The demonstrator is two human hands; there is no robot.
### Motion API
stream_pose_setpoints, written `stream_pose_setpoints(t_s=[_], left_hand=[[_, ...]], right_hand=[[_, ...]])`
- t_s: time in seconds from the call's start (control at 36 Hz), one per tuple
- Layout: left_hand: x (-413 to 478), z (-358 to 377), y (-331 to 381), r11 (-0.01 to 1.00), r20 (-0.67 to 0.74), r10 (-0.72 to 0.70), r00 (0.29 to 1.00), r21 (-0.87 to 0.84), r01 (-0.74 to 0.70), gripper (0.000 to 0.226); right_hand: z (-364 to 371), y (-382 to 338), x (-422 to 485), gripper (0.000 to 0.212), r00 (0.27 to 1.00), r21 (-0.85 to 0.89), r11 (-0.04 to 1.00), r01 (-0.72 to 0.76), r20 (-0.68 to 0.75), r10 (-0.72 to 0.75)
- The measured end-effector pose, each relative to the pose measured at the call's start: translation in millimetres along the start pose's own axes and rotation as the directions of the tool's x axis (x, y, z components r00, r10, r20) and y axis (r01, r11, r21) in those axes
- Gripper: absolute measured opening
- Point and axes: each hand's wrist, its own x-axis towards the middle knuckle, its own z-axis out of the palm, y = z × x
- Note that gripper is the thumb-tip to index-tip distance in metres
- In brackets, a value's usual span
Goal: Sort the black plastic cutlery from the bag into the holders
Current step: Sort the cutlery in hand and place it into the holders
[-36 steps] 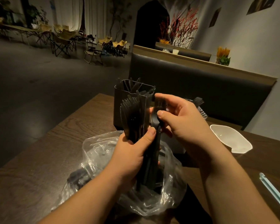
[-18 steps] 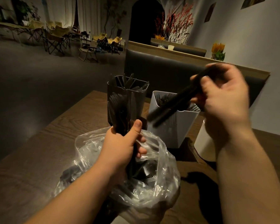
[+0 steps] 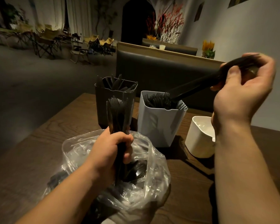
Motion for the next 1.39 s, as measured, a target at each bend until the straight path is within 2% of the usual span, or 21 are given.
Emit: stream_pose_setpoints(t_s=[0.08, 0.17, 0.25, 0.44, 0.56, 0.64, 0.81, 0.89, 0.94, 1.0, 1.06, 1.17, 1.22, 1.28, 1.33, 1.39], left_hand=[[-2, 2, 1, 0.999, 0.014, 0.035, 0.999, 0.022, -0.035, 0.004], [-2, 0, -1, 0.998, 0.031, 0.055, 0.998, 0.016, -0.055, 0.016], [0, 1, -3, 0.997, 0.005, 0.071, 0.997, -0.028, -0.071, 0.022], [2, -2, -3, 0.995, -0.066, 0.09, 0.994, -0.028, -0.092, 0.026], [0, -2, -3, 0.995, -0.037, 0.091, 0.995, -0.033, -0.092, 0.031], [0, -2, -2, 0.995, -0.037, 0.092, 0.995, -0.039, -0.093, 0.032], [0, -3, 0, 0.996, -0.067, 0.082, 0.994, -0.037, -0.084, 0.034], [-2, -2, 2, 0.996, -0.076, 0.069, 0.995, -0.042, -0.073, 0.04], [-3, -1, 4, 0.997, -0.079, 0.064, 0.995, -0.048, -0.068, 0.041], [-4, -2, 6, 0.996, -0.082, 0.061, 0.995, -0.057, -0.066, 0.041], [-5, -2, 8, 0.996, -0.078, 0.056, 0.995, -0.062, -0.061, 0.041], [-7, -1, 10, 0.995, -0.074, 0.036, 0.997, -0.089, -0.043, 0.039], [-8, -1, 11, 0.994, -0.072, 0.028, 0.997, -0.101, -0.035, 0.039], [-8, 0, 12, 0.992, -0.063, 0.025, 0.998, -0.119, -0.032, 0.038], [-10, 1, 14, 0.99, -0.055, 0.026, 0.998, -0.14, -0.033, 0.041], [-11, 0, 15, 0.987, -0.041, 0.023, 0.999, -0.157, -0.029, 0.044]], right_hand=[[1, 2, 0, 0.027, 0.997, -0.022, 0.999, 0.031, 0.065, -0.03], [6, 4, -6, 0.03, 0.978, -0.048, 0.999, 0.024, 0.207, -0.013], [10, 10, -11, 0.03, 0.959, -0.071, 0.998, -0.004, 0.284, 0.024], [14, 23, -20, 0.027, 0.853, -0.2, 0.979, -0.037, 0.505, 0.135], [17, 27, -26, 0.021, 0.773, -0.293, 0.954, 0.062, 0.619, 0.14], [19, 28, -30, 0.02, 0.767, -0.331, 0.933, 0.139, 0.632, 0.11], [19, 32, -31, 0.022, 0.814, -0.383, 0.891, 0.244, 0.581, 0.026], [17, 35, -37, 0.036, 0.804, -0.398, 0.871, 0.287, 0.595, 0.007], [16, 38, -39, 0.047, 0.801, -0.432, 0.831, 0.352, 0.598, -0.028], [15, 39, -39, 0.047, 0.793, -0.497, 0.752, 0.434, 0.606, -0.057], [13, 40, -36, 0.044, 0.791, -0.553, 0.703, 0.447, 0.611, -0.023], [11, 37, -33, 0.048, 0.773, -0.626, 0.672, 0.396, 0.622, 0.124], [12, 33, -33, 0.051, 0.752, -0.63, 0.649, 0.427, 0.646, 0.132], [16, 23, -34, 0.049, 0.748, -0.583, 0.671, 0.459, 0.661, 0.063], [23, 10, -40, 0.04, 0.76, -0.462, 0.774, 0.433, 0.648, -0.038], [29, -5, -48, 0.027, 0.768, -0.331, 0.903, 0.275, 0.64, 0.0]])
